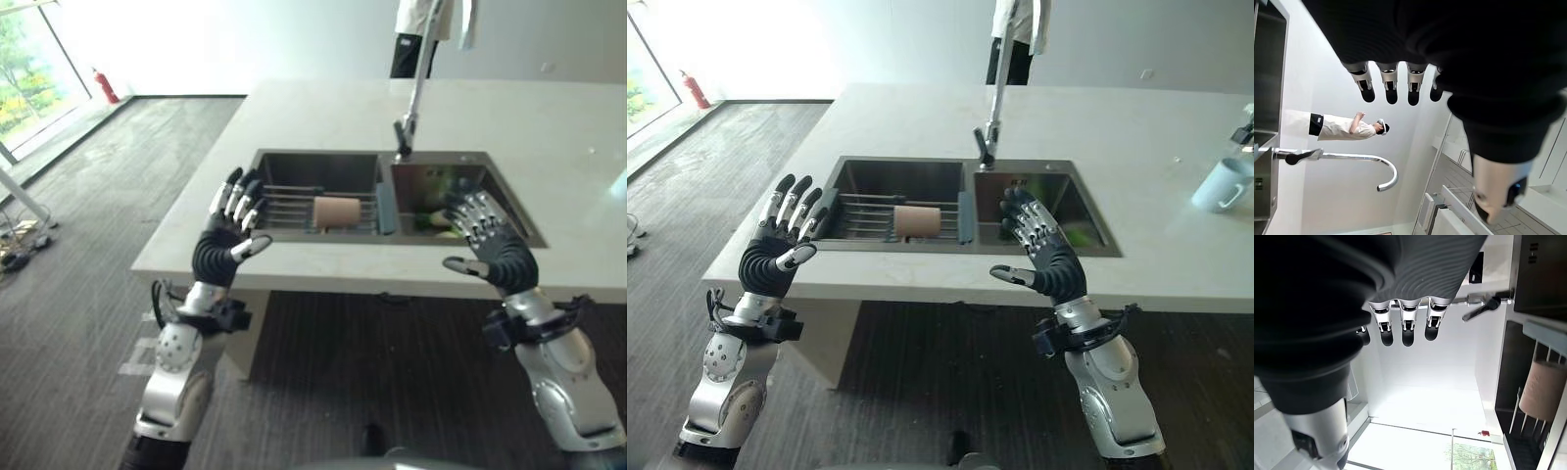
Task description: Place the dishes in the dishwasher.
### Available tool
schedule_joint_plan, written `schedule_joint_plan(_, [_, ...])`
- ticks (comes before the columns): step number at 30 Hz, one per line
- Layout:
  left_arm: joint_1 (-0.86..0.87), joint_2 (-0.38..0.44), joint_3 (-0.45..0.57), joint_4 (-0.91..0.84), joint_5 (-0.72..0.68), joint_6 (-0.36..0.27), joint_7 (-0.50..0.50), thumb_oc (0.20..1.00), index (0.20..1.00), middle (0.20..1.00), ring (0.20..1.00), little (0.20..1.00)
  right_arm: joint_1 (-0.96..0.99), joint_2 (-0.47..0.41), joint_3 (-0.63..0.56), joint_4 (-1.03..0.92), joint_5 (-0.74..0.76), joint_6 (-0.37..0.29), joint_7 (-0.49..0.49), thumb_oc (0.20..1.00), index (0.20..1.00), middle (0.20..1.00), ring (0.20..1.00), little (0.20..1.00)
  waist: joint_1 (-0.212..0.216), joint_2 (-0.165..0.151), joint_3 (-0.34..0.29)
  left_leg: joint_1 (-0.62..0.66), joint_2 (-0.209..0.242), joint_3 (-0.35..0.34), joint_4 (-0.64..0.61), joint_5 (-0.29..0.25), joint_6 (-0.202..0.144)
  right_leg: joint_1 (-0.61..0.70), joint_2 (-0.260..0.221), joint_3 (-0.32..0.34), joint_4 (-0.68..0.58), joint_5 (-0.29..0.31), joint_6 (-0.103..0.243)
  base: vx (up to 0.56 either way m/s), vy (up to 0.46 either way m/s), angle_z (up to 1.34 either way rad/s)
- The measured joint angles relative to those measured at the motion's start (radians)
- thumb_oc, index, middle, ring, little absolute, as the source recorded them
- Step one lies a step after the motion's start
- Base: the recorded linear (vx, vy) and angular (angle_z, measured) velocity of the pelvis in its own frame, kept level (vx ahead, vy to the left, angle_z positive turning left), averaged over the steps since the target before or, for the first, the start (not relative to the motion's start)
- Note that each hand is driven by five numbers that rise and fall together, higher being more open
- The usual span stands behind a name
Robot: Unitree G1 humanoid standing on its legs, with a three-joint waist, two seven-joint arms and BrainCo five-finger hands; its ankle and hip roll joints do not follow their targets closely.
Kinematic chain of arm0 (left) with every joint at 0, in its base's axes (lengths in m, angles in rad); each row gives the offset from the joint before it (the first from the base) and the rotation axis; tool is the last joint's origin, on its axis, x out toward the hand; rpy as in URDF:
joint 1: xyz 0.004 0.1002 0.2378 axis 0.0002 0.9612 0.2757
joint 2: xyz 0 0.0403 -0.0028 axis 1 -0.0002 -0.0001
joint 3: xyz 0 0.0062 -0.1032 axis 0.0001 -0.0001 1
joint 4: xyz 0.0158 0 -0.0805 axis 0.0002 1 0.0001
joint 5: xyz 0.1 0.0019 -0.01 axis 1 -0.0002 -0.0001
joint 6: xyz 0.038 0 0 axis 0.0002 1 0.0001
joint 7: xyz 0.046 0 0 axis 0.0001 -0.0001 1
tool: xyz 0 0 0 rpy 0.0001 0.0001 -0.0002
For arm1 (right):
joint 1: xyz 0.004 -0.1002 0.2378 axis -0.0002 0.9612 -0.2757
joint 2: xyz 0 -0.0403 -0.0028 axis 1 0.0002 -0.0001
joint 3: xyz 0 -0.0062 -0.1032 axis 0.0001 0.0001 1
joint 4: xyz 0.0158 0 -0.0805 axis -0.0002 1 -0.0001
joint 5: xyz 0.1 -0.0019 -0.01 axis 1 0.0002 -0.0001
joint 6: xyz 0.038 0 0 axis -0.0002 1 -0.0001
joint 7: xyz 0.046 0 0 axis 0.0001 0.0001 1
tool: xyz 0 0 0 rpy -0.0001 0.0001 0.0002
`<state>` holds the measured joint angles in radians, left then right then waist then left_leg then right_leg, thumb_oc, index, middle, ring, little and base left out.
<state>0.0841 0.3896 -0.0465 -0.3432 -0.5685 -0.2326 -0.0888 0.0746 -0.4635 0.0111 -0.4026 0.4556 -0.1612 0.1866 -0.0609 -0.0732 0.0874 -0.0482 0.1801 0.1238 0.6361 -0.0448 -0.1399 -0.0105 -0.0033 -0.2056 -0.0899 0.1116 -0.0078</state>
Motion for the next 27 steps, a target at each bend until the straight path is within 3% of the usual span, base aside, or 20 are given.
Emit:
schedule_joint_plan(1, [0.007, 0.001, -0.001, 0.001, 0.0, 0.001, -0.003, 1.0, 1.0, 1.0, 1.0, 1.0, 0.01, 0.007, 0.003, 0.0, 0.001, 0.001, 0.003, 1.0, 1.0, 1.0, 1.0, 1.0, -0.01, -0.007, 0.001, -0.041, -0.011, -0.006, 0.039, -0.004, 0.0, -0.001, 0.001, -0.002, 0.002, 0.004, 0.007, 0.21, -0.006, -0.34])
schedule_joint_plan(2, [0.015, 0.003, -0.004, 0.004, 0.0, -0.002, -0.005, 1.0, 1.0, 1.0, 1.0, 1.0, 0.019, 0.007, 0.014, 0.004, 0.001, -0.002, 0.006, 1.0, 1.0, 1.0, 1.0, 1.0, -0.017, -0.016, 0.001, -0.092, -0.036, -0.006, 0.028, -0.013, 0.002, 0.004, 0.006, 0.011, -0.005, -0.05, 0.023, 0.29, 0.064, -0.33])
schedule_joint_plan(3, [0.012, -0.042, -0.011, 0.006, 0.0, -0.007, -0.021, 1.0, 1.0, 1.0, 1.0, 1.0, 0.014, -0.003, 0.009, 0.005, 0.001, 0.0, 0.005, 1.0, 1.0, 1.0, 1.0, 1.0, -0.009, 0.032, 0.025, -0.129, 0.006, -0.001, -0.104, -0.021, 0.016, -0.067, 0.004, 0.043, 0.224, -0.13, -0.028, 0.28, 0.282, -0.02])
schedule_joint_plan(4, [0.022, -0.062, -0.014, 0.018, 0.0, -0.007, -0.027, 1.0, 1.0, 1.0, 1.0, 1.0, 0.024, -0.005, 0.011, 0.001, 0.001, 0.001, 0.01, 1.0, 1.0, 1.0, 1.0, 1.0, -0.015, 0.026, 0.031, -0.127, 0.008, 0.005, -0.212, -0.014, 0.018, -0.049, 0.009, 0.053, 0.217, -0.143, -0.066, 0.27, 0.316, -0.06])
schedule_joint_plan(5, [0.042, -0.058, -0.028, 0.03, 0.0, -0.005, -0.026, 1.0, 1.0, 1.0, 1.0, 1.0, 0.023, -0.001, 0.024, 0.014, 0.001, 0.004, 0.012, 1.0, 1.0, 1.0, 1.0, 1.0, -0.014, 0.028, 0.027, -0.108, 0.012, 0.026, -0.315, -0.006, 0.03, -0.022, 0.016, 0.049, 0.181, -0.139, -0.045, 0.24, 0.321, 0.0])
schedule_joint_plan(6, [0.057, -0.036, -0.039, 0.044, -0.002, -0.005, -0.033, 1.0, 1.0, 1.0, 1.0, 1.0, 0.023, 0.006, 0.031, 0.024, 0.001, 0.001, 0.017, 1.0, 1.0, 1.0, 1.0, 1.0, -0.003, 0.037, 0.026, -0.09, 0.008, 0.042, -0.466, 0.018, 0.041, 0.003, 0.016, 0.047, 0.153, -0.161, 0.079, 0.24, 0.362, -0.5])
schedule_joint_plan(7, [0.023, -0.049, -0.026, 0.057, -0.041, -0.028, -0.036, 1.0, 1.0, 1.0, 1.0, 1.0, 0.003, -0.063, 0.006, 0.023, 0.001, -0.001, 0.033, 1.0, 1.0, 1.0, 1.0, 1.0, 0.023, 0.113, 0.048, -0.09, 0.134, -0.015, -0.73, 0.111, -0.015, -0.078, -0.083, 0.058, 0.406, -0.293, 0.026, 0.23, 0.373, -0.34])
schedule_joint_plan(8, [0.019, -0.063, -0.038, 0.079, -0.042, -0.028, -0.037, 1.0, 1.0, 1.0, 1.0, 1.0, 0.027, -0.068, -0.007, 0.031, 0.001, 0.0, 0.035, 1.0, 1.0, 1.0, 1.0, 1.0, 0.01, 0.131, 0.045, -0.106, 0.165, -0.013, -0.719, 0.121, -0.021, -0.047, -0.076, 0.04, 0.369, -0.303, 0.059, 0.22, 0.399, -0.32])
schedule_joint_plan(9, [0.016, -0.068, -0.041, 0.091, -0.042, -0.032, -0.046, 1.0, 1.0, 1.0, 1.0, 1.0, 0.05, -0.068, -0.021, 0.031, 0.001, 0.0, 0.037, 1.0, 1.0, 1.0, 1.0, 1.0, 0.01, 0.125, 0.046, -0.102, 0.162, -0.026, -0.688, 0.121, -0.019, -0.016, -0.082, 0.037, 0.331, -0.285, 0.043, 0.13, 0.282, -0.09])
schedule_joint_plan(11, [0.026, -0.067, -0.041, 0.087, -0.042, -0.036, -0.056, 1.0, 1.0, 1.0, 1.0, 1.0, 0.05, -0.079, -0.025, 0.025, 0.002, 0.0, 0.037, 1.0, 1.0, 1.0, 1.0, 1.0, 0.011, 0.113, 0.045, -0.041, 0.129, -0.03, -0.701, 0.123, -0.017, 0.055, -0.089, 0.061, 0.231, -0.226, 0.048, 0.13, 0.326, -0.38])
schedule_joint_plan(13, [0.022, -0.058, -0.036, 0.074, -0.042, -0.037, -0.068, 1.0, 1.0, 1.0, 1.0, 1.0, 0.058, -0.075, -0.035, -0.008, 0.024, 0.0, 0.041, 1.0, 1.0, 1.0, 1.0, 1.0, 0.002, 0.119, 0.041, 0.041, 0.09, 0.06, -0.729, 0.13, -0.007, 0.122, -0.097, 0.057, 0.148, -0.189, 0.077, 0.17, 0.374, -0.12])
schedule_joint_plan(14, [0.015, -0.045, -0.029, 0.067, -0.045, -0.037, -0.069, 1.0, 1.0, 1.0, 1.0, 1.0, 0.062, -0.06, -0.036, -0.025, 0.038, 0.0, 0.046, 1.0, 1.0, 1.0, 1.0, 1.0, -0.013, 0.139, 0.033, 0.103, 0.054, 0.075, -0.726, 0.191, 0.003, 0.164, -0.102, 0.054, 0.118, -0.19, 0.117, 0.2, 0.404, 0.17])
schedule_joint_plan(15, [0.007, -0.035, -0.029, 0.067, -0.048, -0.035, -0.068, 1.0, 1.0, 1.0, 1.0, 1.0, 0.077, -0.02, -0.027, -0.027, 0.037, 0.002, 0.046, 1.0, 1.0, 1.0, 1.0, 1.0, -0.012, 0.093, 0.034, 0.107, 0.015, 0.07, -0.726, 0.191, 0.023, 0.164, -0.141, 0.047, 0.129, -0.183, 0.134, 0.18, 0.385, 0.17])
schedule_joint_plan(17, [-0.016, -0.016, -0.029, 0.067, -0.049, -0.034, -0.068, 1.0, 1.0, 1.0, 1.0, 1.0, 0.082, 0.062, -0.018, -0.04, 0.035, 0.002, 0.046, 1.0, 1.0, 1.0, 1.0, 1.0, 0.003, 0.035, 0.031, 0.114, -0.049, 0.066, -0.726, 0.165, 0.062, 0.177, -0.199, 0.029, 0.139, -0.16, 0.17, 0.11, 0.285, 0.34])
schedule_joint_plan(20, [-0.033, 0.008, -0.006, 0.066, -0.049, -0.029, -0.068, 1.0, 1.0, 1.0, 1.0, 1.0, 0.061, 0.073, -0.018, -0.037, 0.015, 0.004, 0.034, 1.0, 1.0, 1.0, 1.0, 1.0, 0.056, 0.005, 0.032, 0.117, -0.131, 0.057, -0.725, 0.134, 0.102, 0.181, -0.274, 0.021, 0.126, -0.101, 0.212, 0.08, 0.323, 0.19])
schedule_joint_plan(25, [-0.033, 0.011, 0.007, 0.064, -0.049, -0.004, -0.073, 1.0, 1.0, 1.0, 1.0, 1.0, 0.059, 0.073, -0.018, -0.039, -0.004, 0.005, 0.013, 1.0, 1.0, 1.0, 1.0, 1.0, 0.084, 0.001, 0.032, 0.094, -0.162, 0.056, -0.726, 0.117, 0.143, 0.099, -0.305, 0.003, 0.242, -0.055, 0.211, 0.04, 0.198, -0.01])
schedule_joint_plan(27, [-0.021, 0.008, 0.011, 0.063, -0.048, -0.004, -0.07, 1.0, 1.0, 1.0, 1.0, 1.0, 0.062, 0.071, 0.02, -0.036, -0.004, 0.002, 0.015, 1.0, 1.0, 1.0, 1.0, 1.0, 0.078, 0.022, 0.038, 0.088, -0.131, 0.052, -0.733, 0.115, 0.155, -0.029, -0.28, 0.065, 0.379, -0.095, 0.234, 0.05, -0.063, -0.18])
